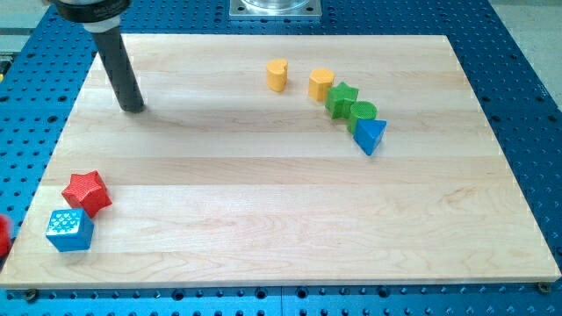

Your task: Push the yellow heart into the hexagon

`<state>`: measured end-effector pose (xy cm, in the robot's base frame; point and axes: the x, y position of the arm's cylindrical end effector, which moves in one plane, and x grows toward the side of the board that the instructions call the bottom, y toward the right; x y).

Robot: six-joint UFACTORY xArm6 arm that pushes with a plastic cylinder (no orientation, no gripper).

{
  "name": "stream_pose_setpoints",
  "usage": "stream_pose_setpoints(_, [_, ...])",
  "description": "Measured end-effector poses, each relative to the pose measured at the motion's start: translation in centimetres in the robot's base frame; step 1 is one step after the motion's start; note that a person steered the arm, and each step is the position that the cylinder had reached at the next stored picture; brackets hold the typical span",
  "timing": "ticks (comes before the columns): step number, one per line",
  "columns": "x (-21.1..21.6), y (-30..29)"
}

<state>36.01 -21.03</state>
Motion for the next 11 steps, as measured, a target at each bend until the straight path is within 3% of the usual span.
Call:
stream_pose_setpoints(2, [-0.4,2.6])
stream_pose_setpoints(11, [-1.4,2.9])
